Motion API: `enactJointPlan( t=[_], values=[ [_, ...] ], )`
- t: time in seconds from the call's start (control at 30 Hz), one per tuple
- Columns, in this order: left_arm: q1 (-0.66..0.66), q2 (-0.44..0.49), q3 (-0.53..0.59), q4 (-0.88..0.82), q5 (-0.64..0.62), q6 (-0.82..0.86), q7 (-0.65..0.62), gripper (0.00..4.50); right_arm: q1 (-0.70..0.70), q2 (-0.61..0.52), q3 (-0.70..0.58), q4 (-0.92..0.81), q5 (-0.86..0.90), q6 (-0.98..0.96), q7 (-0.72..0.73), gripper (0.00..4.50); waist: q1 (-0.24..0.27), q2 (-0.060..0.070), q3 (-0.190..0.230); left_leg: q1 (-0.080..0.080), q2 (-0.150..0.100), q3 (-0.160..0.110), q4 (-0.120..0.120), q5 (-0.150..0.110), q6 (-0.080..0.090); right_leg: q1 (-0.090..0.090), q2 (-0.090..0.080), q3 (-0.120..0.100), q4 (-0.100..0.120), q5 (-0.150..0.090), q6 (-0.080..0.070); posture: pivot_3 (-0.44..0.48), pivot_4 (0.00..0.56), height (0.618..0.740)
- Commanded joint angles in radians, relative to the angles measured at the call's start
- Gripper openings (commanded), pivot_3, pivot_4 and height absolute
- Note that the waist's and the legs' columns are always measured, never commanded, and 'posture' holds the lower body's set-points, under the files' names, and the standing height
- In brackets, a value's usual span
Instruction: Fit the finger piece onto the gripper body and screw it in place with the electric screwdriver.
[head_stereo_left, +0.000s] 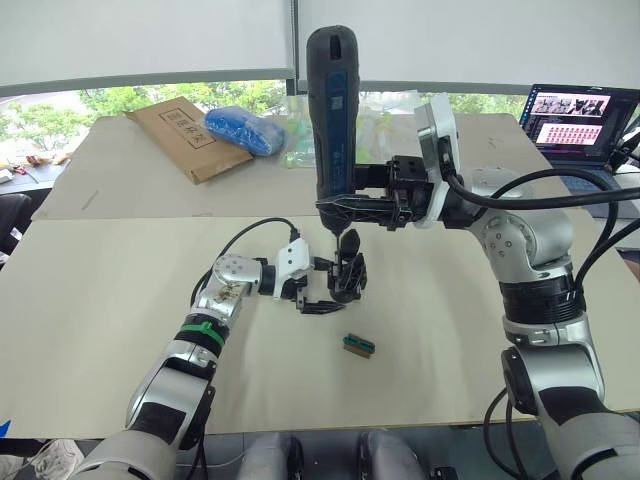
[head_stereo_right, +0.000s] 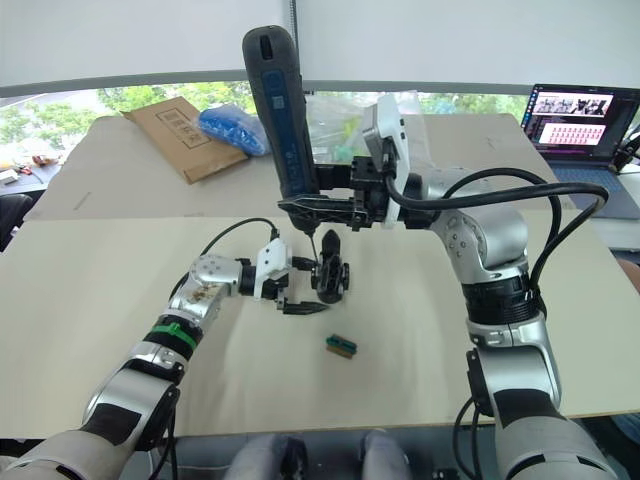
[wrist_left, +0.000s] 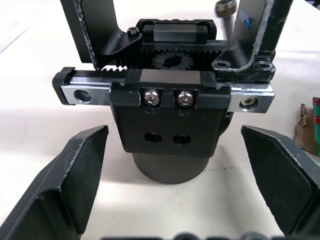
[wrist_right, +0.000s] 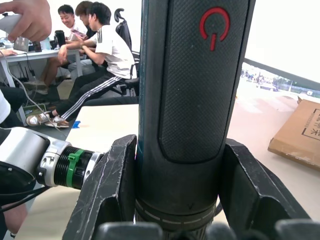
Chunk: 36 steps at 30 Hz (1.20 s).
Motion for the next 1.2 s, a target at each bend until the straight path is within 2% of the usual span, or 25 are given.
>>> enactJointPlan(
  t=[0.03,0.5,1.2],
  values=[
    [-0.013,0.0,0.008,-0.008,0.006,-0.027,0.002,4.5,-0.018,-0.005,-0.037,-0.062,0.025,-0.014,0.006,1.88,0.0,0.0,0.0,0.0,0.0,0.0,0.0,0.0,0.0,0.0,0.0,0.0,0.0,0.0,0.0,0.0,0.15,0.74],
    [-0.011,0.002,0.006,-0.016,0.004,-0.024,-0.005,4.5,-0.008,-0.005,-0.03,-0.01,-0.021,-0.069,0.042,1.88,0.0,0.0,0.0,0.0,0.0,0.0,0.0,0.0,0.0,0.0,0.0,0.0,0.0,0.0,0.0,0.0,0.15,0.74],
    [-0.012,0.001,0.007,-0.019,0.006,-0.027,-0.005,4.5,-0.041,0.004,-0.043,-0.065,0.013,0.019,0.004,1.88,-0.001,0.0,0.0,0.0,0.0,0.0,0.0,0.0,0.0,0.0,0.0,0.0,0.0,0.0,0.0,0.0,0.15,0.74]
  ],
)
